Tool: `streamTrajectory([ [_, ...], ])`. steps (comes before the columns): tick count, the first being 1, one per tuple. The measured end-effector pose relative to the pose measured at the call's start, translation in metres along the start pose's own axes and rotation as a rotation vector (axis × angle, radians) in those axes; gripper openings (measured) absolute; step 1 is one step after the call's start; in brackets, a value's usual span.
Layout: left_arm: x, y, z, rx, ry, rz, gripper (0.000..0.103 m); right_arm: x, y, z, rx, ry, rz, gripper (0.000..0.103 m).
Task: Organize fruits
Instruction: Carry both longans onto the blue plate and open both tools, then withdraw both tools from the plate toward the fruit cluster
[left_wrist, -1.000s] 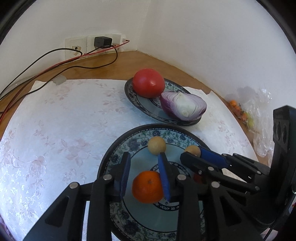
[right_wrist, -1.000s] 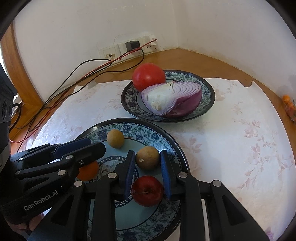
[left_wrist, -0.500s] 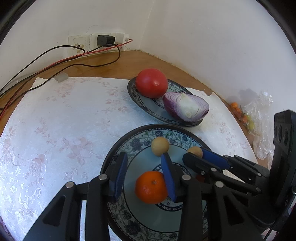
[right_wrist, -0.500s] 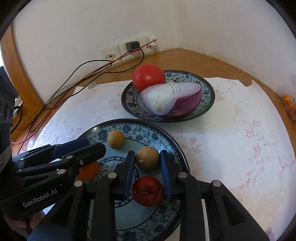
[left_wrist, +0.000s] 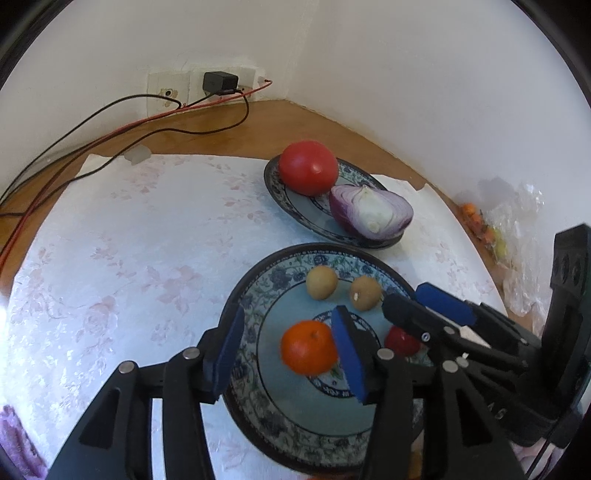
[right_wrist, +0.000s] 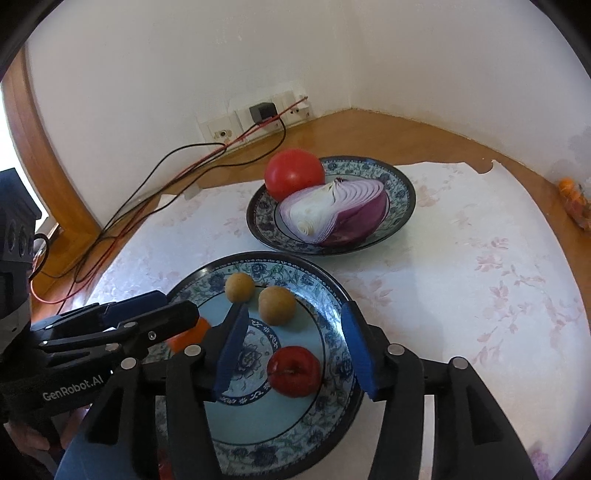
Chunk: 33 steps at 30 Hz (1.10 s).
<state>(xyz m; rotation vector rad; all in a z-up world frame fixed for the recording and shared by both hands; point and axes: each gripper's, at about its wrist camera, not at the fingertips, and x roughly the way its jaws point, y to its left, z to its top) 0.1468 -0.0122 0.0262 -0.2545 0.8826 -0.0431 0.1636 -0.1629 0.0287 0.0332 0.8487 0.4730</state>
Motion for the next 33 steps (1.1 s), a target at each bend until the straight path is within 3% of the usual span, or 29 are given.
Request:
streamTrajectory([
  [20, -0.039, -0.014, -0.028, 0.066, 0.012, 0.056, 0.055, -0.042, 0.01, -0.018, 0.016, -0.031, 0.02, 0.057],
  [25, -0.048, -0.013, -0.034, 0.066, 0.016, 0.049, 0.055, -0.051, 0.011, -0.026, 0.023, -0.033, 0.023, 0.063],
  [33, -0.061, -0.011, -0.047, 0.057, 0.041, 0.029, 0.056, -0.064, 0.009, -0.039, 0.028, -0.034, 0.028, 0.064],
])
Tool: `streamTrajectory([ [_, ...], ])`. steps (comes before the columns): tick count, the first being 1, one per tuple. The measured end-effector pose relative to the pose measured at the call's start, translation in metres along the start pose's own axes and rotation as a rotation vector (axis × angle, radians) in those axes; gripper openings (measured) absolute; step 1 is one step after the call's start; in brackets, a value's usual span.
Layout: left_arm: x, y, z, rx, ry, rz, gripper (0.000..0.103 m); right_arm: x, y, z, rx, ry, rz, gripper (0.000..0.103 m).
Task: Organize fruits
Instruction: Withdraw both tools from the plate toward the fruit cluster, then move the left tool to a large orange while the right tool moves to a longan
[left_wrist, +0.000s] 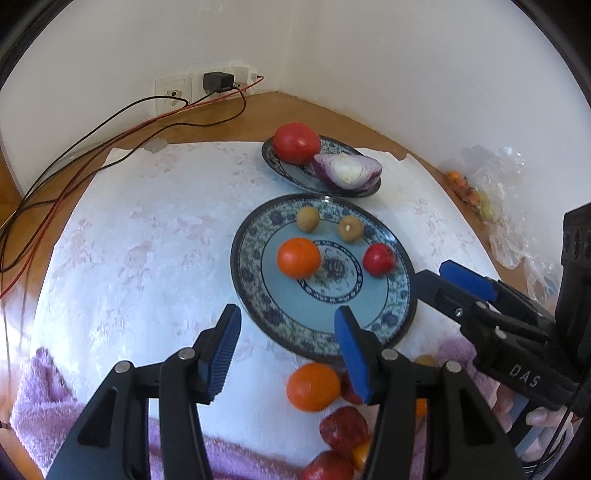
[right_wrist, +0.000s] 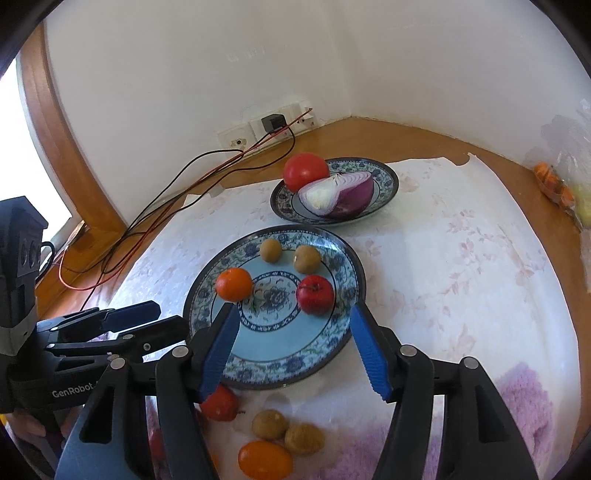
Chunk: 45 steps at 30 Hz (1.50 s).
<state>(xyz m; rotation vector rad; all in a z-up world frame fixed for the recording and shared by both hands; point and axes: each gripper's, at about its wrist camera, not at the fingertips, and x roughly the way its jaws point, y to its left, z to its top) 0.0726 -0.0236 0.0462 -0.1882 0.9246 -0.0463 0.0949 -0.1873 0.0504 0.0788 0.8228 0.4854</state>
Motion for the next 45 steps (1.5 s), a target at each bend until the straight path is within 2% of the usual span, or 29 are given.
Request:
streamTrajectory([
  [11, -0.008, -0.001, -0.022, 0.025, 0.031, -0.015, 0.056, -0.011, -0.002, -0.015, 0.0, 0.012, -0.003, 0.064],
  [22, 0.0, -0.002, -0.036, 0.046, 0.073, -0.032, 0.056, -0.013, -0.007, -0.02, 0.012, 0.021, -0.01, 0.064],
  [34, 0.012, -0.009, -0.042, 0.06, 0.087, -0.089, 0.056, -0.012, -0.006, -0.022, 0.005, 0.035, -0.006, 0.064],
  [41, 0.015, -0.003, -0.043, 0.027, 0.075, -0.123, 0.056, -0.012, -0.007, -0.023, 0.008, 0.038, -0.007, 0.064],
  [44, 0.015, -0.002, -0.043, 0.027, 0.069, -0.146, 0.051, -0.012, -0.007, -0.024, 0.009, 0.04, -0.006, 0.064],
  [45, 0.015, -0.001, -0.043, 0.024, 0.068, -0.161, 0.046, -0.012, -0.007, -0.024, 0.008, 0.041, -0.006, 0.064],
])
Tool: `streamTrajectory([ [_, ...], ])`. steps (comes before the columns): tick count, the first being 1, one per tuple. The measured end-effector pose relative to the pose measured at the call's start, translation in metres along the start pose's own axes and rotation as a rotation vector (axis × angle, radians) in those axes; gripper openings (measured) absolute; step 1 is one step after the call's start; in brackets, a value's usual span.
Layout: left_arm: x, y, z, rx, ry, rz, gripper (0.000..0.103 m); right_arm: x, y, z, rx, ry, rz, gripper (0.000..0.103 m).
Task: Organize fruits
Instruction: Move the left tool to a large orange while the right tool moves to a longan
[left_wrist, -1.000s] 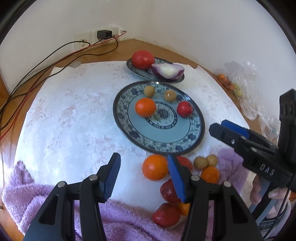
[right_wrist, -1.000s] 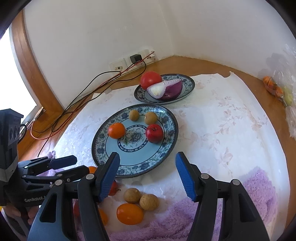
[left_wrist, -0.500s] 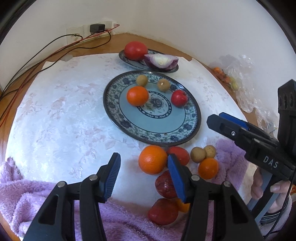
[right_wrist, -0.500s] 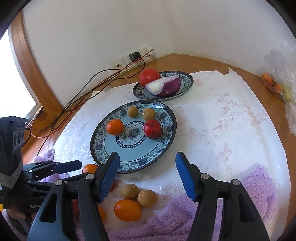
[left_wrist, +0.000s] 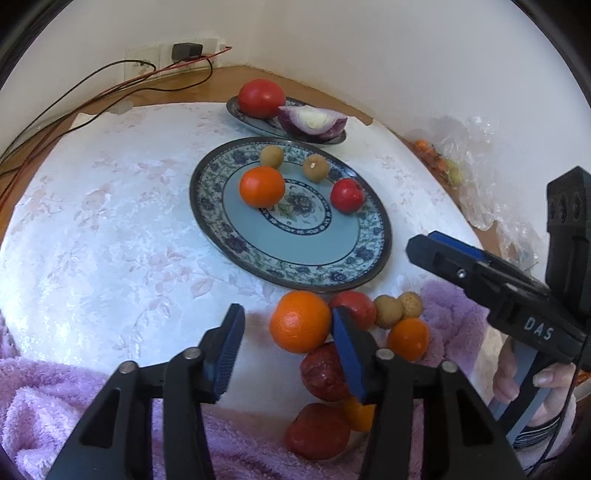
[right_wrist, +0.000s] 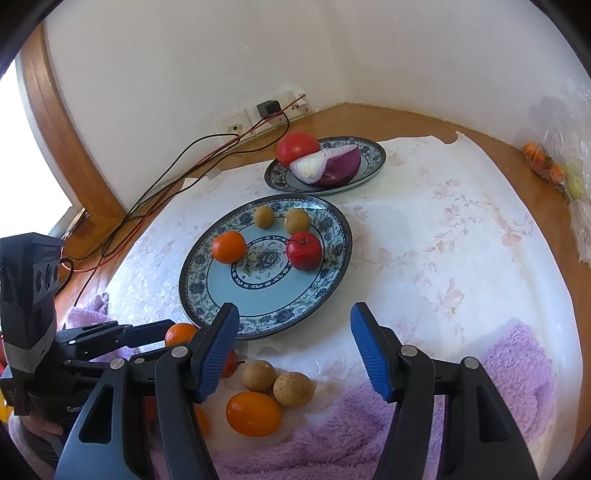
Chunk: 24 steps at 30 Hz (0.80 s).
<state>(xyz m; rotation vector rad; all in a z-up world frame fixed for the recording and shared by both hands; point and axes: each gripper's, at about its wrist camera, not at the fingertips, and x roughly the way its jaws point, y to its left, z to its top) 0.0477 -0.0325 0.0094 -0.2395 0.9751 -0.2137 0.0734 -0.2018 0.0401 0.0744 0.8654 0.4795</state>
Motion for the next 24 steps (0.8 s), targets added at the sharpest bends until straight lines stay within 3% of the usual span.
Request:
streamTrajectory([
  [4, 0.0, 0.001, 0.0, -0.016, 0.001, -0.043, 0.036, -0.001, 0.001, -0.001, -0.003, 0.001, 0.001, 0.064],
  [7, 0.0, 0.002, 0.0, -0.028, 0.0, -0.045, 0.036, -0.004, 0.003, -0.002, -0.006, 0.0, -0.001, 0.064],
  [14, -0.01, -0.001, -0.003, 0.017, -0.041, 0.097, 0.036, -0.01, 0.004, -0.009, -0.015, 0.006, -0.008, 0.064],
  [24, 0.004, 0.004, 0.001, -0.004, -0.038, 0.127, 0.036, -0.014, 0.01, -0.022, -0.044, 0.035, -0.002, 0.064],
])
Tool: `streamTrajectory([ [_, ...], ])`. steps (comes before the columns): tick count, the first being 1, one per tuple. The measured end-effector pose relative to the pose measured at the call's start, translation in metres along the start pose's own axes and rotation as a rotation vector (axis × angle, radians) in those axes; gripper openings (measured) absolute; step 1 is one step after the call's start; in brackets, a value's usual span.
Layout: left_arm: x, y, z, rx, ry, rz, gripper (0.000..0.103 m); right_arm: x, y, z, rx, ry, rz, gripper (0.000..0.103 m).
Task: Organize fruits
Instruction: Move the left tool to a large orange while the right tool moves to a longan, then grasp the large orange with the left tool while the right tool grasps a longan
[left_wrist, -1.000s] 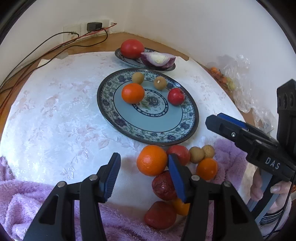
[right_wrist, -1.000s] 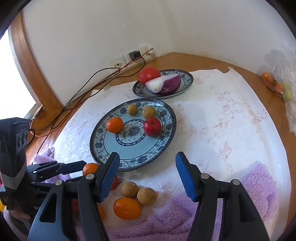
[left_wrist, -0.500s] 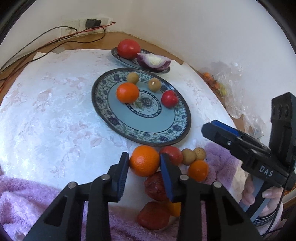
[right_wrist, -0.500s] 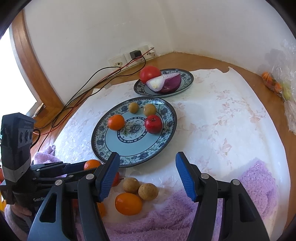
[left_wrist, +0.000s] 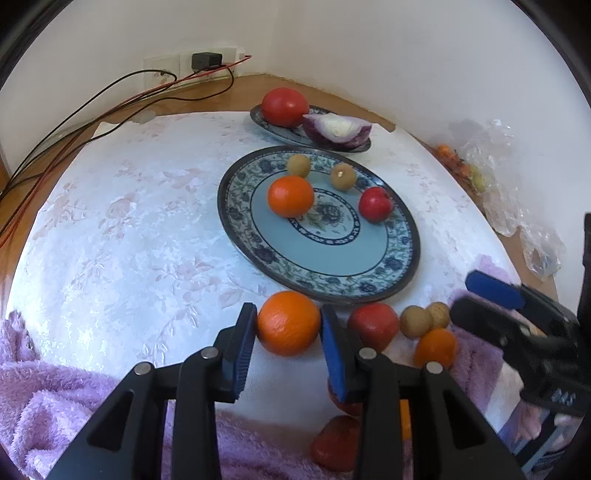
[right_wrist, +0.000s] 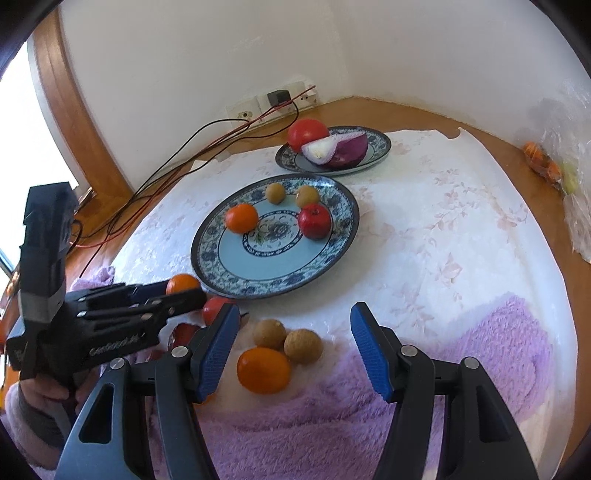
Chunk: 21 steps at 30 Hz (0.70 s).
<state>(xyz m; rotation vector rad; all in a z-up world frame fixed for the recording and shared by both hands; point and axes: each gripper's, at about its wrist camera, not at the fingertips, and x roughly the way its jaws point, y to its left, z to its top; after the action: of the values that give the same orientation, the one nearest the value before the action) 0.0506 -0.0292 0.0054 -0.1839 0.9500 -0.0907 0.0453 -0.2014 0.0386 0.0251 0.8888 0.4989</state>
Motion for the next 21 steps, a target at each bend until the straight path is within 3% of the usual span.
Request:
streamTrajectory([
  [7, -0.002, 0.009, -0.002, -0.027, -0.022, -0.013, 0.036, 0.006, 0.006, -0.007, -0.021, 0.029, 0.007, 0.064],
  [15, -0.004, 0.013, -0.003, -0.043, -0.026, -0.022, 0.036, 0.001, -0.008, -0.005, 0.026, 0.003, -0.021, 0.063],
  [17, -0.005, 0.012, -0.004, -0.039, -0.026, -0.018, 0.036, 0.0, -0.009, -0.006, 0.006, 0.007, -0.037, 0.049],
  [21, -0.006, 0.013, -0.004, -0.043, -0.024, -0.009, 0.036, 0.002, -0.011, -0.009, -0.011, 0.027, -0.047, 0.035],
])
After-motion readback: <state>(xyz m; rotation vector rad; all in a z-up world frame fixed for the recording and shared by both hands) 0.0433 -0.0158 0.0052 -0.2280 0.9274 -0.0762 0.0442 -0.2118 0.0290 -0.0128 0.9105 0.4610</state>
